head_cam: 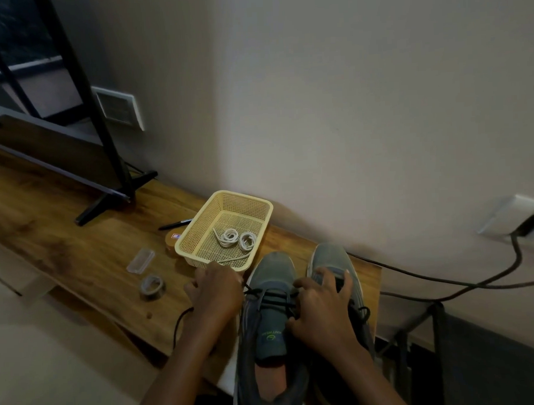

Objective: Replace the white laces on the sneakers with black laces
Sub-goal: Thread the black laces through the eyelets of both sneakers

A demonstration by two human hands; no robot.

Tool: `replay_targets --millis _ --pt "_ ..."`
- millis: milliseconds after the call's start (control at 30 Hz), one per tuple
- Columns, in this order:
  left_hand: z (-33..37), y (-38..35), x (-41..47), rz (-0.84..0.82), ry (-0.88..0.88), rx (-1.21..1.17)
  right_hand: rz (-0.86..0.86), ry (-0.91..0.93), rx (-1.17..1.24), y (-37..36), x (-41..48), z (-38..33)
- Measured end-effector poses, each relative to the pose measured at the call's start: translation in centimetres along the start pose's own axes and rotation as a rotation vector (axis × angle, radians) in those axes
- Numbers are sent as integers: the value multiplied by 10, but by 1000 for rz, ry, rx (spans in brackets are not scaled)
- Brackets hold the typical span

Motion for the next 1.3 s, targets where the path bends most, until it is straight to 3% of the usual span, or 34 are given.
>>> replay_targets --millis 100,200,400,500,833,1000,1100,1167,1300 --pt "-22 26 6 157 98 -125 3 -9 9 1 -1 3" --pt "-24 27 11 199 19 -186 -1 -8 14 -1 0 3" --pt "14 -6 10 7 -257 -179 -10 -7 6 -3 3 -1" --pt "11 -18 8 -82 -237 -150 -8 -11 7 -2 3 -1" --pt "10 -12 4 -46 -132 -108 -8 -11 27 -2 2 0" --pt "-17 17 9 181 -9 -375 -14 -7 21 -3 3 1" --pt "-23 32 10 311 -25 -435 -13 -3 20 -4 3 1" --pt "-14 29 9 289 -89 -372 -15 0 18 -4 3 1" --pt "12 -4 13 75 -278 -243 -9 3 18 -4 4 0"
Point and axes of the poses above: each hand's wrist, its own x-axis towards the middle knuckle, its own y-axis out of the back of the hand, z = x × y, the point moved 10 cm from there along x, towards the middle knuckle, and after that the axes turned 3 degrees about y, right-handed, at the moved point
